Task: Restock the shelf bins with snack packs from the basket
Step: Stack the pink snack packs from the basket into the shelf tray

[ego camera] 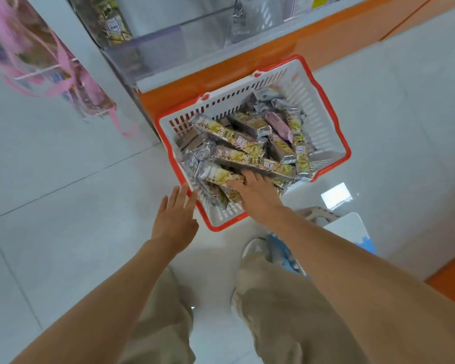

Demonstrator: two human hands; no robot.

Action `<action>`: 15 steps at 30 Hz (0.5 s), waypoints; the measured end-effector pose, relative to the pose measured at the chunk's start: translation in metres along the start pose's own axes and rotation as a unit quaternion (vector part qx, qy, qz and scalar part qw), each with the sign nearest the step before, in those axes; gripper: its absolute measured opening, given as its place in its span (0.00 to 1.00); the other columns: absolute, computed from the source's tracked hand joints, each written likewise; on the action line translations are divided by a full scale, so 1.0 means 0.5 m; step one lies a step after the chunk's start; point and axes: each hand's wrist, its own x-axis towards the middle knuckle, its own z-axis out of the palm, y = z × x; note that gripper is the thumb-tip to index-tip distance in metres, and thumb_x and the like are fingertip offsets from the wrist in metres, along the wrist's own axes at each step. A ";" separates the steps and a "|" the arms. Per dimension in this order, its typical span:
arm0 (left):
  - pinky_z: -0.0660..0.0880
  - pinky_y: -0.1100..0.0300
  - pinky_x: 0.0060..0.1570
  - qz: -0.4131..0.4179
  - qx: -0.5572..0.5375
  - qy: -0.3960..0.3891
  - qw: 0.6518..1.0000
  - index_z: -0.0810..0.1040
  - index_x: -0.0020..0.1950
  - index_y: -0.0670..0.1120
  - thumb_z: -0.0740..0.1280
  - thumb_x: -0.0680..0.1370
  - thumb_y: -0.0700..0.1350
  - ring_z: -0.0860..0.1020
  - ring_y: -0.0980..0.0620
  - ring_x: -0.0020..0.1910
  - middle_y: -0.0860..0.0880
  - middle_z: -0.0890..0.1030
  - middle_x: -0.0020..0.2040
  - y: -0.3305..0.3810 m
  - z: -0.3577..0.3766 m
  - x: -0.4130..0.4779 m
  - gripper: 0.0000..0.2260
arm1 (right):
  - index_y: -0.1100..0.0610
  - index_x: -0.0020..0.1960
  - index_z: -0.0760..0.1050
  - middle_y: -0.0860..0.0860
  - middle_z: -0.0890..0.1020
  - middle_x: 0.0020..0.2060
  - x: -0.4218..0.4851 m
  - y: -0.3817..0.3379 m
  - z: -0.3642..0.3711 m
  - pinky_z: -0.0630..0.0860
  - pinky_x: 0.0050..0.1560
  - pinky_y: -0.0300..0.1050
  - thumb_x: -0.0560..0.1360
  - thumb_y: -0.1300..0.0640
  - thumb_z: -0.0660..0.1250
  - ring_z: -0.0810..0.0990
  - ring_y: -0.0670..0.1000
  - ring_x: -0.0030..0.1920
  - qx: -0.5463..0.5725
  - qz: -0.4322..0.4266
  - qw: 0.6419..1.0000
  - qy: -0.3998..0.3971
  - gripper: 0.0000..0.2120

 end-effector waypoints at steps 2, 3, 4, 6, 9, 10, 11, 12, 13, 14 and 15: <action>0.42 0.48 0.76 0.000 -0.001 0.003 1.000 0.44 0.81 0.48 0.59 0.83 0.47 0.39 0.45 0.79 0.44 0.40 0.80 -0.001 0.016 0.003 0.32 | 0.49 0.73 0.61 0.61 0.65 0.69 0.002 -0.002 0.002 0.64 0.68 0.57 0.75 0.67 0.61 0.66 0.63 0.69 -0.007 0.004 1.000 0.000 0.30; 0.41 0.49 0.76 0.000 0.002 0.005 1.000 0.44 0.81 0.48 0.59 0.83 0.47 0.39 0.45 0.79 0.44 0.40 0.80 -0.001 0.019 0.003 0.32 | 0.50 0.72 0.61 0.61 0.66 0.67 0.003 -0.002 0.001 0.66 0.66 0.57 0.74 0.69 0.61 0.67 0.63 0.67 -0.010 0.002 1.000 0.002 0.30; 0.42 0.49 0.76 0.000 0.006 0.006 1.000 0.43 0.81 0.48 0.59 0.83 0.47 0.39 0.45 0.79 0.44 0.40 0.80 -0.001 0.020 0.003 0.32 | 0.50 0.72 0.61 0.60 0.68 0.65 0.003 -0.001 0.000 0.68 0.65 0.56 0.73 0.69 0.62 0.69 0.62 0.65 -0.009 -0.002 1.000 0.008 0.31; 0.43 0.48 0.76 0.004 0.013 0.006 1.000 0.44 0.81 0.48 0.59 0.83 0.48 0.40 0.44 0.79 0.44 0.40 0.80 -0.002 0.019 0.004 0.31 | 0.51 0.70 0.62 0.58 0.70 0.61 0.004 0.004 0.003 0.71 0.61 0.55 0.72 0.71 0.63 0.72 0.61 0.62 0.000 -0.014 1.000 0.026 0.30; 0.45 0.48 0.76 0.007 0.012 -0.001 1.000 0.45 0.81 0.49 0.58 0.83 0.48 0.42 0.44 0.79 0.45 0.41 0.81 -0.009 0.011 0.007 0.31 | 0.52 0.68 0.65 0.57 0.73 0.58 0.000 0.015 0.005 0.77 0.52 0.52 0.72 0.70 0.63 0.75 0.59 0.57 0.013 -0.033 0.998 0.047 0.27; 0.46 0.48 0.77 0.008 0.010 -0.005 1.000 0.45 0.81 0.50 0.58 0.83 0.48 0.43 0.44 0.79 0.45 0.41 0.81 -0.010 0.007 0.007 0.30 | 0.52 0.67 0.65 0.57 0.74 0.57 -0.003 0.021 0.004 0.78 0.49 0.52 0.73 0.68 0.63 0.76 0.59 0.55 0.027 -0.036 0.998 0.053 0.25; 0.48 0.48 0.77 0.009 0.008 -0.006 1.000 0.46 0.81 0.50 0.58 0.84 0.48 0.44 0.44 0.80 0.46 0.42 0.81 -0.011 0.003 0.006 0.30 | 0.52 0.67 0.66 0.57 0.75 0.57 -0.008 0.027 -0.002 0.79 0.46 0.51 0.73 0.67 0.63 0.77 0.58 0.53 0.054 -0.037 0.996 0.061 0.24; 0.50 0.48 0.77 0.011 0.005 -0.002 1.000 0.47 0.81 0.49 0.58 0.84 0.48 0.46 0.44 0.80 0.46 0.44 0.81 -0.011 -0.004 0.005 0.29 | 0.52 0.68 0.67 0.56 0.76 0.57 -0.013 0.033 -0.009 0.78 0.42 0.48 0.74 0.64 0.64 0.78 0.55 0.49 0.091 -0.036 0.993 0.072 0.24; 0.52 0.49 0.77 0.012 -0.001 0.011 1.000 0.49 0.81 0.49 0.58 0.84 0.48 0.48 0.44 0.80 0.46 0.46 0.81 -0.009 -0.013 0.004 0.28 | 0.51 0.68 0.68 0.54 0.77 0.57 -0.020 0.038 -0.022 0.75 0.38 0.43 0.74 0.62 0.64 0.78 0.50 0.44 0.134 -0.038 0.986 0.087 0.23; 0.54 0.49 0.77 0.014 -0.009 0.035 0.999 0.52 0.80 0.49 0.58 0.83 0.47 0.51 0.44 0.79 0.45 0.49 0.81 -0.008 -0.024 0.003 0.27 | 0.50 0.69 0.69 0.53 0.78 0.57 -0.026 0.043 -0.036 0.70 0.35 0.36 0.74 0.61 0.65 0.75 0.44 0.38 0.176 -0.043 0.978 0.105 0.23; 0.56 0.49 0.76 0.016 -0.020 0.068 0.997 0.55 0.80 0.48 0.59 0.83 0.47 0.54 0.44 0.79 0.45 0.52 0.81 -0.006 -0.040 0.003 0.26 | 0.50 0.68 0.70 0.52 0.78 0.56 -0.031 0.047 -0.051 0.66 0.33 0.33 0.74 0.60 0.66 0.71 0.39 0.34 0.214 -0.050 0.967 0.128 0.23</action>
